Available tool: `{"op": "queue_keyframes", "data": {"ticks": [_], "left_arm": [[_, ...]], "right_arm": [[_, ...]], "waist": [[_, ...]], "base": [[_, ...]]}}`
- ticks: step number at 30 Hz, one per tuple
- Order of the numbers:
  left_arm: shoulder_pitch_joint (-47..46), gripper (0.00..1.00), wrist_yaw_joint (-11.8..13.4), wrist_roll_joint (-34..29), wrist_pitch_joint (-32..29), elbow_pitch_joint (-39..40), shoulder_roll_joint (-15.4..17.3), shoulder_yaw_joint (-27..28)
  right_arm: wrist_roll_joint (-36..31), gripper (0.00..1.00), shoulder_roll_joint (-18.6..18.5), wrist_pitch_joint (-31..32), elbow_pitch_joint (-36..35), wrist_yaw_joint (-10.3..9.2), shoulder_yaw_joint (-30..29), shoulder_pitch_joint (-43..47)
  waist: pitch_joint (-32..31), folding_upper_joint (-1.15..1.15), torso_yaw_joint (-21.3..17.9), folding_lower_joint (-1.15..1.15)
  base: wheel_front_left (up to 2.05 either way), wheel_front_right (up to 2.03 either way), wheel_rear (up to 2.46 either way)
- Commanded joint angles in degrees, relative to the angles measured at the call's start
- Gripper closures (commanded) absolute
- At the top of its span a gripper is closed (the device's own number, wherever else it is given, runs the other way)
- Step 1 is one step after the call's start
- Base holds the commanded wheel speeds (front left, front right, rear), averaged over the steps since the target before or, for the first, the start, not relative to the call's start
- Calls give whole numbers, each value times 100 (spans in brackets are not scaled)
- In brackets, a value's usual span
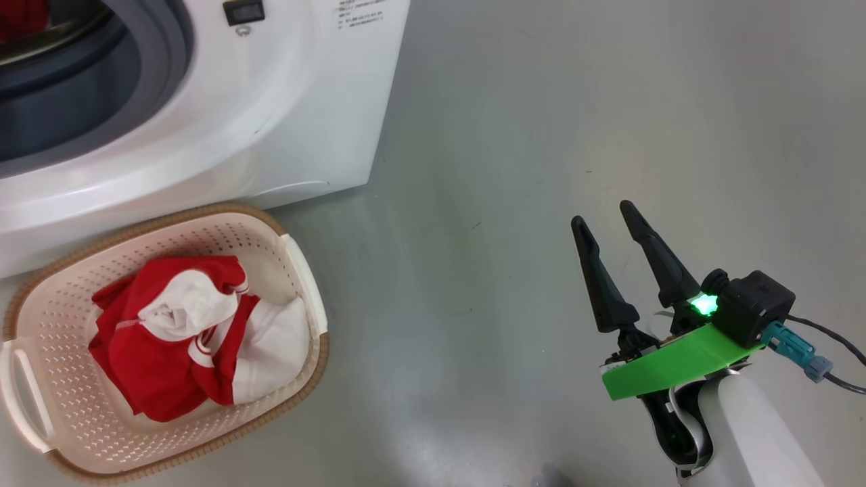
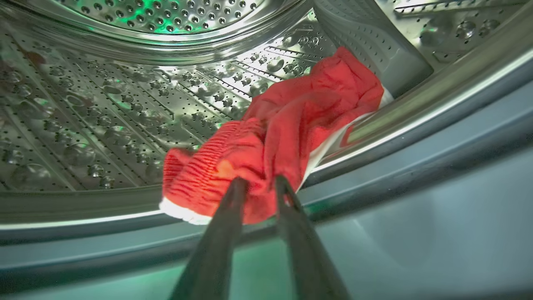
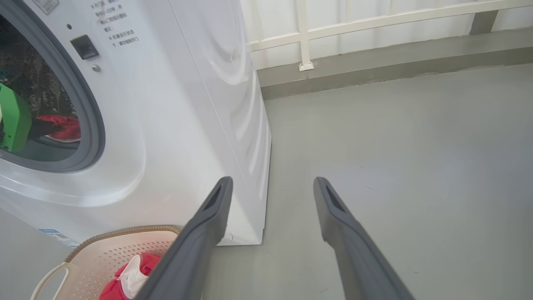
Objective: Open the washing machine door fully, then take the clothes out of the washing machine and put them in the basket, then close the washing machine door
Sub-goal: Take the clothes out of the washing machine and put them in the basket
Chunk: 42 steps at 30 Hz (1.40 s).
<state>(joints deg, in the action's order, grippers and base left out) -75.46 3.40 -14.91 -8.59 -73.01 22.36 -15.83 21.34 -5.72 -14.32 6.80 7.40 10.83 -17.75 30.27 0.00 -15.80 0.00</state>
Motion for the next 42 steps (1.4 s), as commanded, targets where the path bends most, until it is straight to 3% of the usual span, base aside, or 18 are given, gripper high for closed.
{"op": "queue_keyframes", "data": {"ticks": [1, 2, 11, 19, 27, 29, 42], "left_arm": [[-121, 85, 121, 79, -3, 84, 322, 34], [-110, 100, 143, 84, -1, 79, 319, 23], [27, 100, 313, 425, 220, 178, 53, 168], [515, 100, 359, 1040, 1180, 650, -336, 537], [1129, 100, -92, 2055, 2289, 1231, -479, 1258], [1209, 100, -143, 2122, 2325, 1352, -476, 1309], [2913, 100, -546, 2453, 2357, 4449, -643, 1990]], "right_arm": [[21, 0, -3, -68, -109, 9, 151, 40], [21, 0, -4, -68, -107, 9, 147, 45], [0, 0, -35, -68, -96, 9, 70, 114], [-32, 0, -123, -68, -119, 9, -21, 179], [-64, 0, -238, -68, -150, 9, -95, 277], [-66, 0, -246, -68, -150, 9, -90, 285], [-64, 0, -357, -68, -166, 9, -169, 401]], "waist": [[-13, 0, -8, 0], [-22, 0, -8, 0], [-134, 0, 124, 0], [-352, 0, 388, 0], [-547, 0, 649, 0], [-577, 0, 670, 0], [-859, 0, 893, 0]], "base": [[0, 0, 0], [0, 0, 0], [0, 0, 0], [0, 0, 0], [0, 0, 0], [0, 0, 0], [0, 0, 0]]}}
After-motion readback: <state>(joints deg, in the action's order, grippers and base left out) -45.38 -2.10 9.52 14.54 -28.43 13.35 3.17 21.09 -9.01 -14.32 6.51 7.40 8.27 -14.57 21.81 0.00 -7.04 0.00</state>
